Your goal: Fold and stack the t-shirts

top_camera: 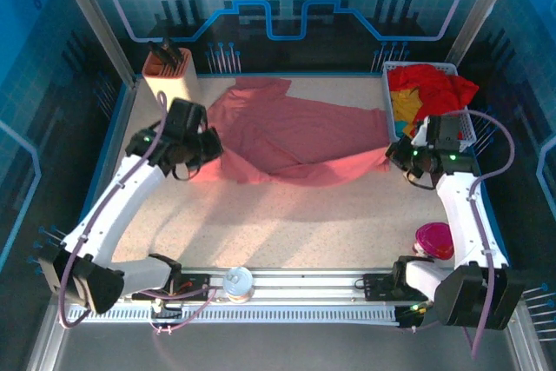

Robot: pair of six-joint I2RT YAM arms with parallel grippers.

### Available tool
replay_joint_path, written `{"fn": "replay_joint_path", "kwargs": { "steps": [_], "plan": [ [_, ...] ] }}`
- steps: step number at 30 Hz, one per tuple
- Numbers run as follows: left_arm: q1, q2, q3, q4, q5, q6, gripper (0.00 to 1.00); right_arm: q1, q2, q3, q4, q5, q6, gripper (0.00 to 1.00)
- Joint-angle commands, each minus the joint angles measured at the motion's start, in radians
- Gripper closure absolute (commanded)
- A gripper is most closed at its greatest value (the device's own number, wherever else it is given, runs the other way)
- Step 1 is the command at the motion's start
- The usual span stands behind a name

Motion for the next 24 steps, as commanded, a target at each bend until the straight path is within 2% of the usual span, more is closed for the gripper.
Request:
{"fn": "replay_joint_path", "kwargs": {
  "steps": [1,6,9,12,24],
  "plan": [
    [0.036,0.048,0.175,-0.080,-0.026,0.178,1.00,-0.013,-0.021,0.120,0.026,-0.029,-0.008,1.00],
    [0.060,0.124,0.469,-0.122,-0.039,0.255,1.00,-0.013,-0.014,0.288,0.053,-0.057,-0.016,1.00],
    [0.060,0.161,0.654,-0.180,-0.084,0.280,1.00,-0.013,-0.047,0.325,0.160,-0.142,-0.010,1.00],
    [0.059,0.156,0.770,-0.188,-0.080,0.312,1.00,-0.012,-0.097,0.341,0.231,-0.156,0.001,1.00],
    [0.059,-0.067,0.843,-0.033,-0.047,0.432,1.00,-0.013,-0.221,0.528,0.208,-0.183,-0.056,1.00]
  ]
}}
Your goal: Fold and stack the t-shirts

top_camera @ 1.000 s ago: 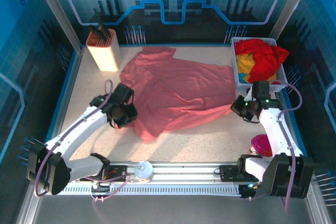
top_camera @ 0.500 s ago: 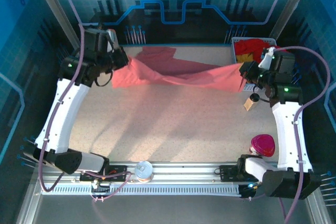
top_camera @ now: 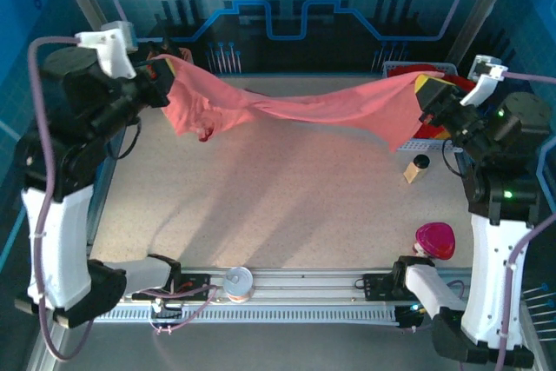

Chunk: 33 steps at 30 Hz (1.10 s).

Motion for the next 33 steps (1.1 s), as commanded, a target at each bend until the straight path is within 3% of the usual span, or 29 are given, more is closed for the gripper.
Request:
{"fn": "replay_joint_path", "kwargs": {
  "steps": [1,10,22,24,29,33],
  "plan": [
    [0.005,-0.046,0.071,0.078,0.010,0.067,1.00,-0.011,-0.035,0.042,0.046,-0.038,-0.013,1.00],
    [0.005,-0.029,0.235,0.102,-0.015,0.170,1.00,-0.011,-0.064,0.168,-0.070,0.027,0.016,1.00],
    [0.032,0.260,0.401,0.188,-0.075,0.256,1.00,-0.011,0.040,0.136,-0.092,0.075,0.089,1.00],
    [0.056,0.285,0.335,0.206,-0.055,0.229,1.00,-0.011,0.082,0.092,-0.075,0.049,0.098,1.00],
    [0.135,0.228,-0.097,0.448,0.039,0.114,1.00,-0.013,0.207,-0.042,-0.063,-0.020,0.123,1.00],
    [0.195,0.250,-0.324,0.580,0.123,0.014,1.00,-0.014,0.317,-0.141,-0.064,-0.029,0.129,1.00]
  ]
}}
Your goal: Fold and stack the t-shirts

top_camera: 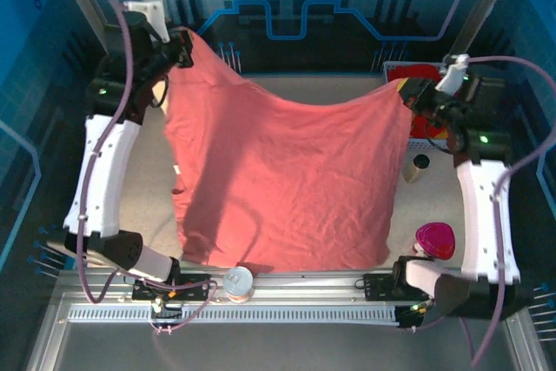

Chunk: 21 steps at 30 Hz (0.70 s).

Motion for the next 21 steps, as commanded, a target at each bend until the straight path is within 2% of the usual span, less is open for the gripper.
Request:
{"fn": "replay_joint_path", "kwargs": {
  "steps": [1,7,12,21],
  "plan": [
    [0.052,0.002,-0.131,0.216,0.109,-0.122,1.00,-0.013,0.052,-0.075,0.020,-0.034,0.017,1.00],
    [0.077,0.090,-0.355,0.380,0.160,-0.199,1.00,-0.007,0.191,-0.234,0.194,-0.042,0.011,1.00],
    [0.079,0.187,-0.388,0.403,0.202,-0.221,1.00,-0.005,0.324,-0.224,0.256,-0.056,-0.041,1.00],
    [0.080,0.197,-0.409,0.404,0.204,-0.235,1.00,-0.014,0.441,-0.224,0.321,-0.082,-0.082,1.00]
  ]
}}
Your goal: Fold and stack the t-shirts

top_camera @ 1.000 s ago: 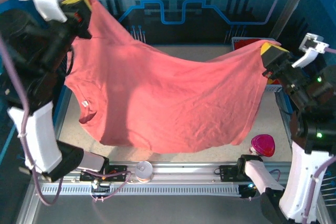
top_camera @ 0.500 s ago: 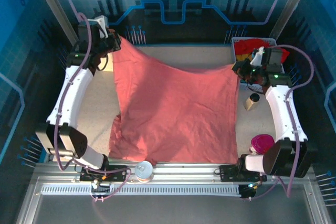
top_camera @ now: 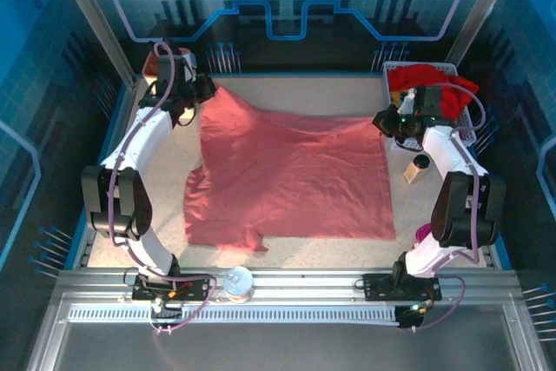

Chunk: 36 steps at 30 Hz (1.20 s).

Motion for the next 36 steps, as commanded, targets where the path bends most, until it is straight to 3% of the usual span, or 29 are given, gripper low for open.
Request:
{"fn": "replay_joint_path", "kwargs": {
  "steps": [1,9,22,26,36],
  "plan": [
    [0.013,-0.025,0.009,0.023,0.024,-0.011,1.00,-0.015,0.013,0.003,0.048,-0.045,-0.026,1.00],
    [0.015,-0.176,0.097,-0.107,0.013,0.040,1.00,-0.001,-0.217,-0.029,0.062,-0.070,0.003,1.00],
    [0.012,-0.553,0.354,-0.278,0.009,0.119,1.00,0.052,-0.688,0.134,-0.068,0.139,-0.092,1.00],
    [0.012,-0.662,0.380,-0.294,-0.037,0.154,1.00,0.054,-0.753,0.219,-0.109,0.170,-0.115,1.00],
    [0.012,-0.732,0.452,-0.348,-0.069,0.186,1.00,0.054,-0.852,0.315,-0.183,0.164,-0.109,1.00]
  ]
}}
